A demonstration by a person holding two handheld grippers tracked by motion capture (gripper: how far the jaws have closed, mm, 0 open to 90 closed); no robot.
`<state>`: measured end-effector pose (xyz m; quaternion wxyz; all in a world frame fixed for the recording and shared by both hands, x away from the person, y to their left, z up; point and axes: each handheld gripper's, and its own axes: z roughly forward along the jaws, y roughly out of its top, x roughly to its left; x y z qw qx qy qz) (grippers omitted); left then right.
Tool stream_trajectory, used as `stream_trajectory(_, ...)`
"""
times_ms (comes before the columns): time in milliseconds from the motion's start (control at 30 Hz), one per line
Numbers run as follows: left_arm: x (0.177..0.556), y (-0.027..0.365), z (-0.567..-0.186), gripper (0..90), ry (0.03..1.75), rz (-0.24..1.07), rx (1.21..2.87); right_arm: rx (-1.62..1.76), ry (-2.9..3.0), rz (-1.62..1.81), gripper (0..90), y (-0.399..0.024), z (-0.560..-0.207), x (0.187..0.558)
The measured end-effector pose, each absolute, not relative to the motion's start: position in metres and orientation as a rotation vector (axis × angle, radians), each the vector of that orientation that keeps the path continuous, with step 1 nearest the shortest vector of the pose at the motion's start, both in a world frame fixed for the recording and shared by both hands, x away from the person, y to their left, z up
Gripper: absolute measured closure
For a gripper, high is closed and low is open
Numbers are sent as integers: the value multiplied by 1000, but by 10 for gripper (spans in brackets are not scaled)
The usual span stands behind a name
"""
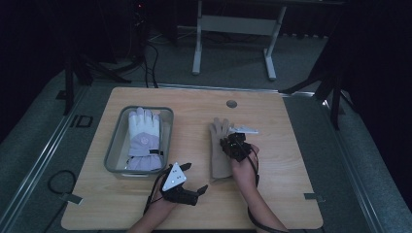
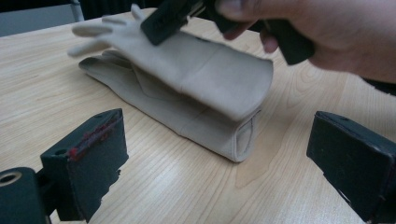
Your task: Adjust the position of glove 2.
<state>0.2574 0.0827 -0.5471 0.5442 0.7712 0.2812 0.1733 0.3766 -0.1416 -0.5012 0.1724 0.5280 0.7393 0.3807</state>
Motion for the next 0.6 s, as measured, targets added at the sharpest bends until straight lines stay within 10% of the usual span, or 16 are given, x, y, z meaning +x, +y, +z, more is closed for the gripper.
stream_trajectory(600, 258, 83, -547, 50, 669, 403, 1832, 1547, 2146, 1061, 657, -143, -529, 383)
